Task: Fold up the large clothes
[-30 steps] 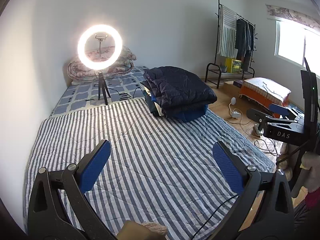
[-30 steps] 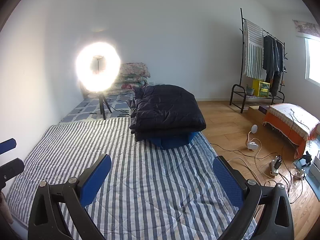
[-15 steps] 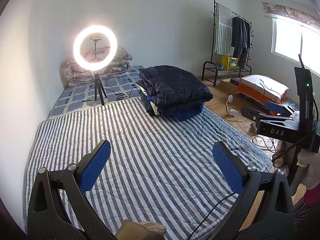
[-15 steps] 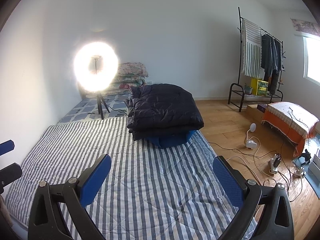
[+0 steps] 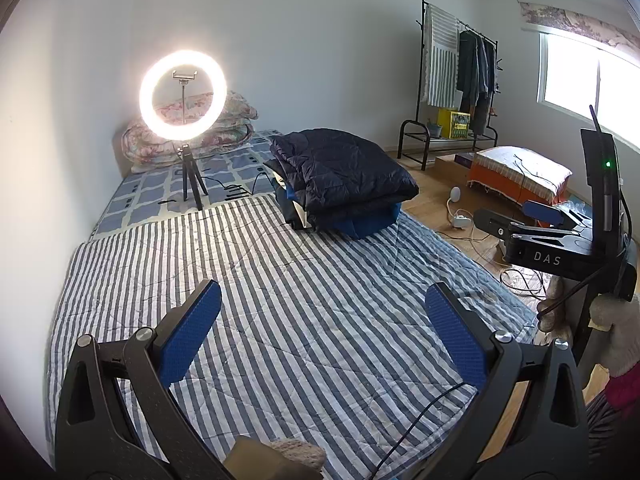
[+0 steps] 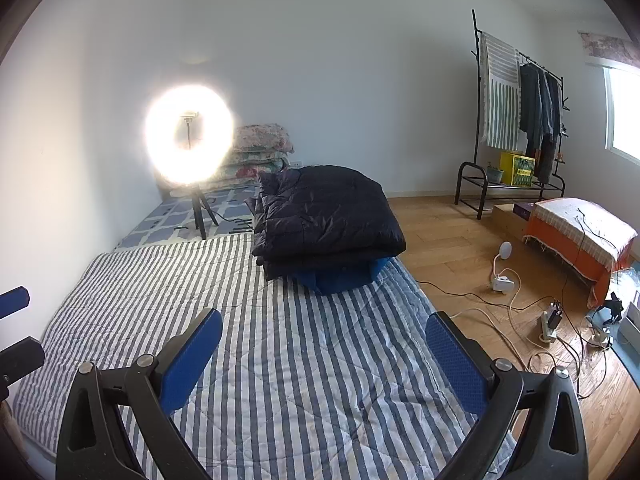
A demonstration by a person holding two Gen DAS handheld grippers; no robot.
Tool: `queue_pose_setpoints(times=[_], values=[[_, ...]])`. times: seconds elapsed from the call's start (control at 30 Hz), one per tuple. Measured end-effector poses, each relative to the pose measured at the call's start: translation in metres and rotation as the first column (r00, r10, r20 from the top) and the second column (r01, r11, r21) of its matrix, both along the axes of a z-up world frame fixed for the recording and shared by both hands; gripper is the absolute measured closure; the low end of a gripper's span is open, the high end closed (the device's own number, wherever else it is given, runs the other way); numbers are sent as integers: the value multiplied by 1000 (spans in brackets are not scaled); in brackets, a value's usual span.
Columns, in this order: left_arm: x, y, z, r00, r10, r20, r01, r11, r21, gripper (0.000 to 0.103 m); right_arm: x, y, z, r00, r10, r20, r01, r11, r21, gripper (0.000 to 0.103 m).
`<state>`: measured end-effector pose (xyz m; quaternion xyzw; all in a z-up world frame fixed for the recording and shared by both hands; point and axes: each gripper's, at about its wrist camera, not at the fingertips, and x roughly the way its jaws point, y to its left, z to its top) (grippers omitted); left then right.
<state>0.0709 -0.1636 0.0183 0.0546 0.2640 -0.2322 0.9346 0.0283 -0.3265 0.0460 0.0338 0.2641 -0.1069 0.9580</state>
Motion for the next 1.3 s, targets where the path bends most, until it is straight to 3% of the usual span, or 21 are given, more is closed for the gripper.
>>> queue_pose_setpoints(times=[1.3], values=[[0, 1, 1, 1000, -1, 8, 1, 1000, 3, 0, 2, 5, -5, 1000, -5, -23, 5, 1000, -3, 0]])
